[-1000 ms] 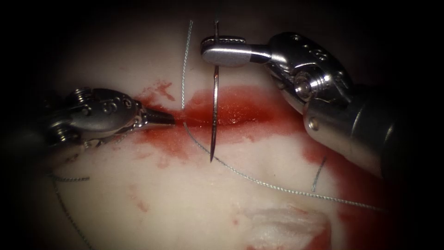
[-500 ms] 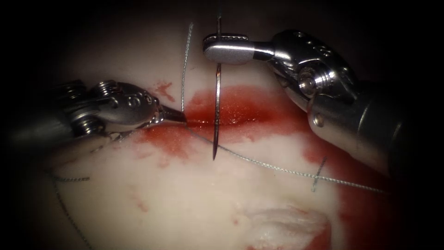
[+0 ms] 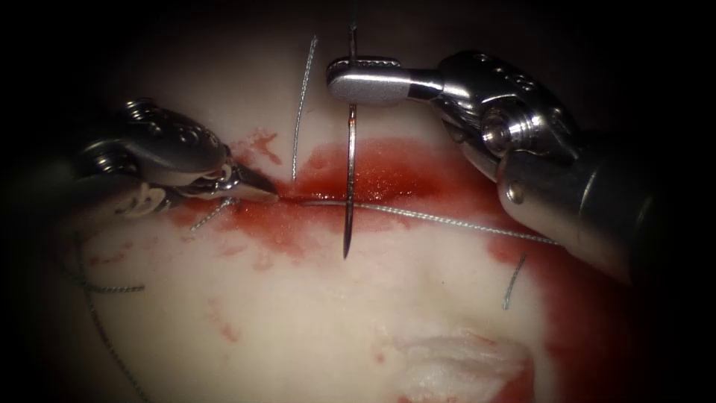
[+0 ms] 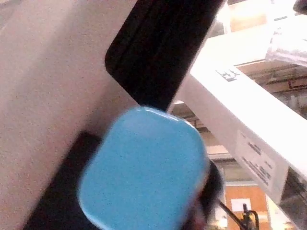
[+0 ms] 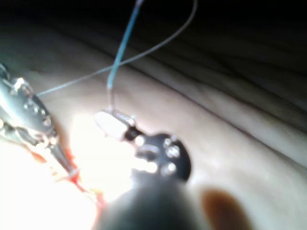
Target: Wound Closure
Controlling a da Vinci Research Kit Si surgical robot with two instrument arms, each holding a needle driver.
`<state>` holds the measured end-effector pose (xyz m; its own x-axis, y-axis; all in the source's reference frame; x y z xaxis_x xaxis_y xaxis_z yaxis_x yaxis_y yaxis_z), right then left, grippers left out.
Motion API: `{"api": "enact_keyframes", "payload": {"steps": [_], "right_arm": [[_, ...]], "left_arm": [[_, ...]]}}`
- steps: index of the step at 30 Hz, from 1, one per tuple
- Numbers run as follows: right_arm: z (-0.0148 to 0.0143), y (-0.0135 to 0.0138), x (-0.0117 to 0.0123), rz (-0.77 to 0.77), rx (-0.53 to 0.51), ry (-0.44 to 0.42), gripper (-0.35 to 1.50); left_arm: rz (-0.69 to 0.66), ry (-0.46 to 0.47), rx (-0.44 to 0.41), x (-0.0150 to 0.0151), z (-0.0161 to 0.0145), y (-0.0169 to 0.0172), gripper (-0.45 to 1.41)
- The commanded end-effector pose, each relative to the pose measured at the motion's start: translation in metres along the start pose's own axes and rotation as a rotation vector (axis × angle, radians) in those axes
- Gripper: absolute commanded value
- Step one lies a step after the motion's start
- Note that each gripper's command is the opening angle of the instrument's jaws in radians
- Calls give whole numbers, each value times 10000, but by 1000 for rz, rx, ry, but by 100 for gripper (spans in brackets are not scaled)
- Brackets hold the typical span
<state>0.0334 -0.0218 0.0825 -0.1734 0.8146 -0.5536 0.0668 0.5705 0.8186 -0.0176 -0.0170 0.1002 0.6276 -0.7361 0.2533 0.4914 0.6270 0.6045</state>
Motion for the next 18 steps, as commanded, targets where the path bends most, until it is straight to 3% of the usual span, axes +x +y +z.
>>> {"api": "enact_keyframes", "payload": {"steps": [1, 11, 18], "right_arm": [[9, 6, 7, -6, 6, -1, -35], [11, 4, 5, 6, 7, -2, -35], [12, 4, 5, 11, 6, -1, -35]], "left_arm": [[4, -7, -5, -13, -3, 2, -45], [7, -23, -59, -8, 19, 12, -45], [-24, -12, -40, 6, 48, 22, -45]]}}
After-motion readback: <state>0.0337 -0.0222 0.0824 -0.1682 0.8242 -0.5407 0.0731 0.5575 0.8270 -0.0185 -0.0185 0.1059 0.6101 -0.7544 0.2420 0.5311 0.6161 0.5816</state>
